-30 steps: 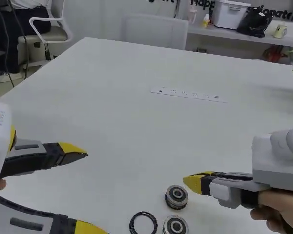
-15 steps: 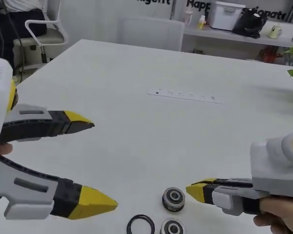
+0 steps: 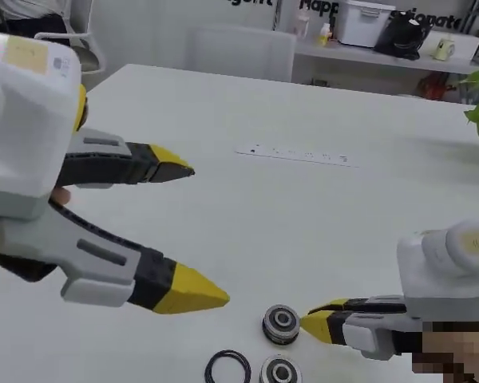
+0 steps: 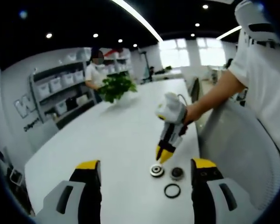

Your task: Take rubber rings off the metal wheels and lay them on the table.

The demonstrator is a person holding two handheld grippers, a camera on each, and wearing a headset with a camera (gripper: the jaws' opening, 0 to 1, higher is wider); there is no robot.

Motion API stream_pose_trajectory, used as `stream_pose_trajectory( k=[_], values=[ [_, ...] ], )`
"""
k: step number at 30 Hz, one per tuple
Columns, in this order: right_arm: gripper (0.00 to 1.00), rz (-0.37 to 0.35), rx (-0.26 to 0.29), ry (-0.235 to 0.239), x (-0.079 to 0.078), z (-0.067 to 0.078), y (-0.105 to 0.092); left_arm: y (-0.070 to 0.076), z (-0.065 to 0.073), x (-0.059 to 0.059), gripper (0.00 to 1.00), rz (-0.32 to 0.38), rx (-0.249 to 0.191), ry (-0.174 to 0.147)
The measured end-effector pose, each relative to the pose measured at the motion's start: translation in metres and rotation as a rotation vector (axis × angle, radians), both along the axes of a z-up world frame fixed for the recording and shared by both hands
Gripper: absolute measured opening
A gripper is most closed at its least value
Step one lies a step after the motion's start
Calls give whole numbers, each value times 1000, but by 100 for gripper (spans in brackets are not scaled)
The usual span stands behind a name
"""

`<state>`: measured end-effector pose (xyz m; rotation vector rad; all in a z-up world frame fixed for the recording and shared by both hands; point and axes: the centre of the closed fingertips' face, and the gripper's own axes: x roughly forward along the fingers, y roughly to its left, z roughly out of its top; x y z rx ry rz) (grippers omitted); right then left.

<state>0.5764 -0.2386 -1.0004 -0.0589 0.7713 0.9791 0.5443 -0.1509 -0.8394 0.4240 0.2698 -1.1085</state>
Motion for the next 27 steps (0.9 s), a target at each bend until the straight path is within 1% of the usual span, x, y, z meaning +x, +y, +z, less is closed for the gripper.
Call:
stream_pose_trajectory(
  k=[1, 4, 10, 11, 13, 17, 18, 20, 23, 24, 25, 27],
  values=[
    [10, 2, -7, 0, 0, -2, -1, -1, 0, 1, 79, -3, 0, -1],
    [12, 8, -19, 0, -1, -4, -2, -14, 2, 4, 79, -39, 2, -17],
    [13, 26, -35, 0, -4, -8, -3, -31, 1, 11, 77, -88, 7, -25],
    [14, 30, -40, 0, -5, -9, -3, -35, 2, 13, 77, -96, 4, -30],
    [14, 38, -46, 0, -6, -10, -2, -41, 4, 16, 76, -110, -10, -35],
    [14, 47, -50, -6, -7, -10, -2, -50, 3, 21, 73, -126, -36, -34],
    [14, 48, -49, -7, -7, -9, -1, -54, 4, 22, 73, -137, -54, -37],
    [15, 50, -49, -7, -7, -10, -1, -60, 4, 23, 71, -146, -87, -28],
    [15, 50, -51, -7, -7, -10, -2, -65, -2, 28, 68, -148, -93, -28],
    [15, 51, -51, -7, -7, -11, -2, -68, -10, 31, 67, -149, -83, -28],
    [15, 52, -51, -7, -8, -11, -1, -69, -15, 33, 66, -149, -77, -26],
    [15, 54, -48, -6, -8, -11, -1, -71, -25, 35, 65, -155, -60, -14]
  ],
)
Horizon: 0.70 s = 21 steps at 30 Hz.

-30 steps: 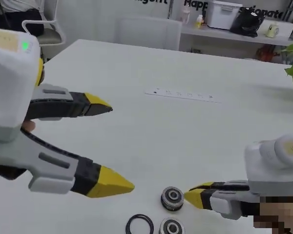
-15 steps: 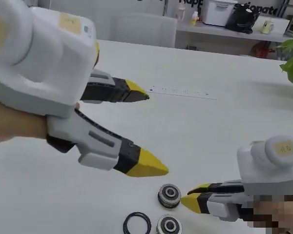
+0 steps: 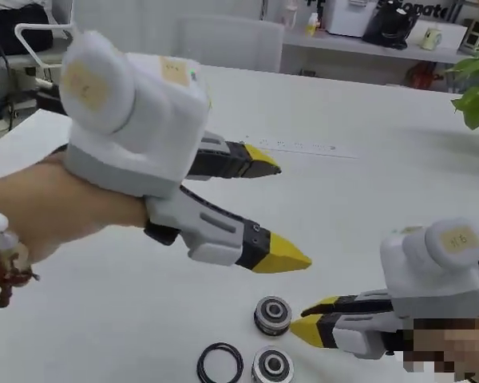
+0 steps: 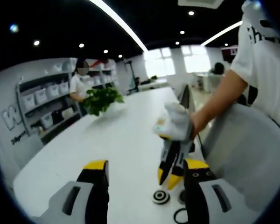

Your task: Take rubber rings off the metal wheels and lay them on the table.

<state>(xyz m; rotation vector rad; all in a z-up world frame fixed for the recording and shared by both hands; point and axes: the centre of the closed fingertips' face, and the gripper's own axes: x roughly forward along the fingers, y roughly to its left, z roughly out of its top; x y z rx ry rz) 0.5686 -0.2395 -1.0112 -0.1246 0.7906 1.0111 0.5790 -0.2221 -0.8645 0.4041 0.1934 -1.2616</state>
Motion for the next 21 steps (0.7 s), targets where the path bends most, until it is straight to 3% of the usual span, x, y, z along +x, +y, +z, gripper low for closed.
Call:
stream_pose_trajectory(
  k=[7, 11, 15, 18, 21],
  values=[
    [14, 12, -16, -5, -2, -2, -1, -11, -38, 0, 58, -27, 34, 43],
    [15, 7, -14, -6, -1, -2, -1, -9, -60, -2, 55, -3, 43, 67],
    [15, 6, -17, -2, -1, -3, -2, -7, -82, -4, 52, 11, 60, 111],
    [15, 13, -18, -1, -3, -3, -1, -7, -91, -5, 51, 11, 74, 115],
    [15, 18, -19, -1, -3, -3, 0, -7, -103, -5, 47, 12, 93, 139]
  ],
)
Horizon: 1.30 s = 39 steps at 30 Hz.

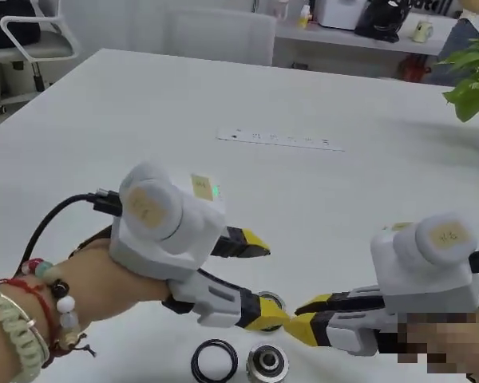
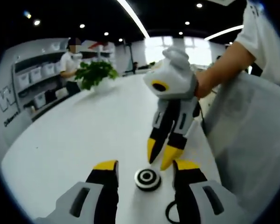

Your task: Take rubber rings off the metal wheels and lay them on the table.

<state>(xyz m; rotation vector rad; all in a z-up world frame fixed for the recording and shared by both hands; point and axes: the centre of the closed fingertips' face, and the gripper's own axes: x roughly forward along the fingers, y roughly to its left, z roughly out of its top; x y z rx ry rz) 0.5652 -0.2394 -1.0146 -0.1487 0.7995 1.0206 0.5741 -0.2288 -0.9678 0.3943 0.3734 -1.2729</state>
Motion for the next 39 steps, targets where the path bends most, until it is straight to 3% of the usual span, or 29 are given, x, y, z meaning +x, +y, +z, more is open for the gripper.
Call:
stream_pose_trajectory(
  k=[6, 14, 19, 21, 24, 25, 28, 39],
  values=[
    [15, 5, -5, -2, 0, -1, 0, 2, -14, 1, 39, 11, 20, 35],
    [15, 19, -2, 2, -3, -2, 3, 2, -23, -1, 29, 11, 44, 37],
    [16, 31, 3, -2, -5, -2, 6, 3, -26, 3, 20, 44, 41, 55],
    [16, 31, 3, -3, -4, -2, 6, 2, -28, 3, 19, 47, 36, 73],
    [17, 31, 7, -5, -4, -2, 7, 2, -32, 0, 19, 35, 54, 73],
    [17, 30, 9, -6, -4, -2, 7, 0, -30, 0, 18, 44, 30, 84],
    [18, 28, 14, -8, -3, -2, 9, 2, -32, 0, 17, 52, 34, 96],
    [22, 42, 7, -36, -2, -5, 13, 3, -32, 1, 14, 75, 15, 97]
  ],
)
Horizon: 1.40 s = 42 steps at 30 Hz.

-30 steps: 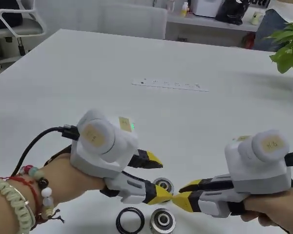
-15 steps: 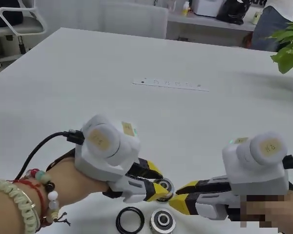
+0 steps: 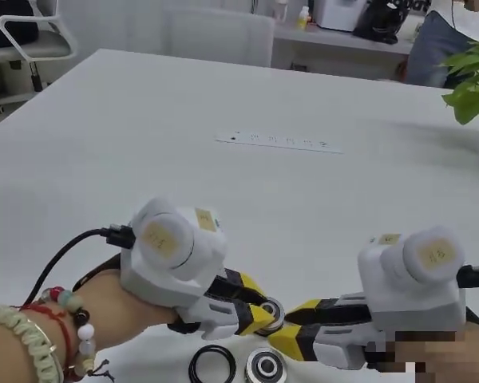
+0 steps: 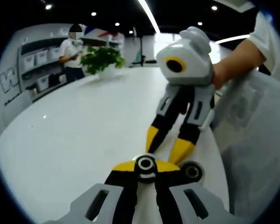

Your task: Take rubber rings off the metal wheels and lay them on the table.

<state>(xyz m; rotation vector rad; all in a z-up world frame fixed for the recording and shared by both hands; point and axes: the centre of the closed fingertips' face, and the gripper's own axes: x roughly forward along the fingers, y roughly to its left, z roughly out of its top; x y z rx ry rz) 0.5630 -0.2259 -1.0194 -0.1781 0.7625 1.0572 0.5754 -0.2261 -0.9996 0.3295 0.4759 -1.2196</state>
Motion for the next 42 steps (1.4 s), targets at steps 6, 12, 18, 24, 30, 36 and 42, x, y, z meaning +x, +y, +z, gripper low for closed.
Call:
stream_pose_trajectory(
  k=[6, 12, 18, 24, 30, 36, 42],
  values=[
    [18, 6, -20, -42, 4, 0, 0, 0, 0, 1, 14, 5, -2, 2],
    [13, 32, -47, -77, 5, -2, -3, 0, 0, 1, 14, 9, -6, 4],
    [6, 37, -58, -80, 4, -2, -5, -1, 0, 2, 14, 13, -6, 5],
    [4, 29, -61, -81, 4, -2, -6, -1, 0, 2, 14, 20, -10, 11],
    [4, 49, -94, -115, 4, -3, -4, -1, 1, 2, 14, 31, -10, 10],
    [1, 16, -99, -100, 5, -3, -6, -1, 1, 2, 14, 29, -9, 4],
    [0, -45, -72, -45, 6, -2, -7, -1, 1, 2, 14, 27, -4, -4]
  ],
)
